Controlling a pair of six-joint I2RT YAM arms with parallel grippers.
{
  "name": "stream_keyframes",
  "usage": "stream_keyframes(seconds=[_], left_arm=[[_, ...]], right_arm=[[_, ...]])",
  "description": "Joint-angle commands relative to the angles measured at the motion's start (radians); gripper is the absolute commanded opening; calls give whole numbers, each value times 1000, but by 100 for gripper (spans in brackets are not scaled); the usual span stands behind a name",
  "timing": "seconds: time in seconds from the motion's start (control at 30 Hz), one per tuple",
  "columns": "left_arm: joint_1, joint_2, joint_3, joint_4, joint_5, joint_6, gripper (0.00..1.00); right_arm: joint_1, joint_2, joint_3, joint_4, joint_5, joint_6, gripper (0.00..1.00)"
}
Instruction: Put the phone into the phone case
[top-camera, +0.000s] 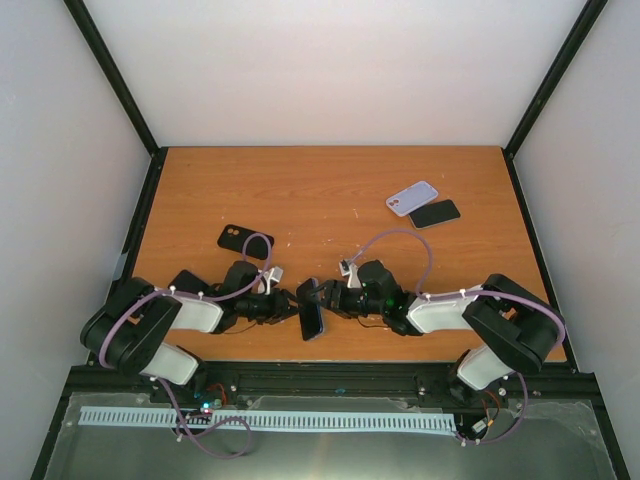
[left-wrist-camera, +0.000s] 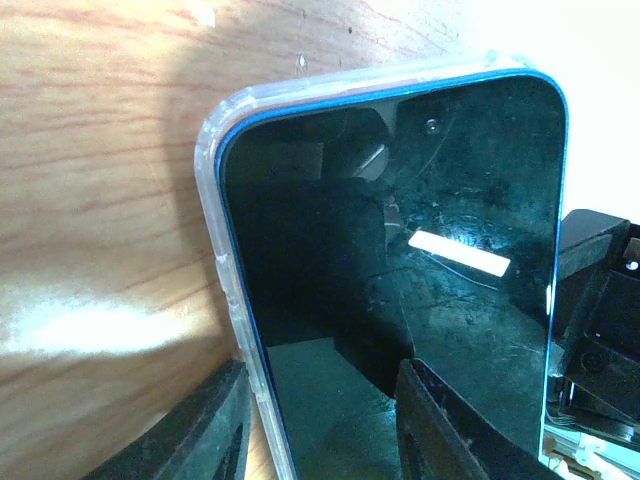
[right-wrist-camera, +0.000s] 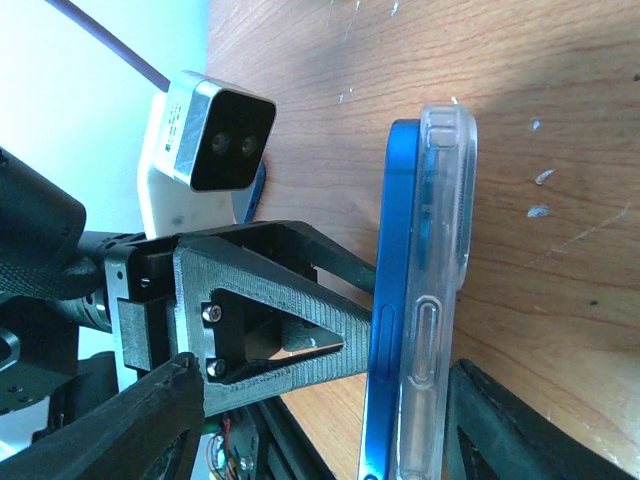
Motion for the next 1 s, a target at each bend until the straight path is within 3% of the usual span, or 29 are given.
stream_keyframes(seconds=[0.0,0.37,0.57,0.67,0.8,0.97], left_arm=[[-17,32,-8,-34,-10,28,41],[-17,72,23,-61,-17,47,41],[-17,69,36,-76,-19,49,41],[-17,72,38,-76,-19,50,41],[-17,85,42,-82,-24,53,42],[-17,81,55,-120,-45,69,46]], right_arm=[[15,0,20,3,-32,-28,64],[14,20,41,-140,28,-69,24],[13,31,58,-197,45,-94,11],[14,26,65,-224,59,-105,10],[14,17,67,-200,33,-107,33],[7,-7,48,-121,-5,-74,31]])
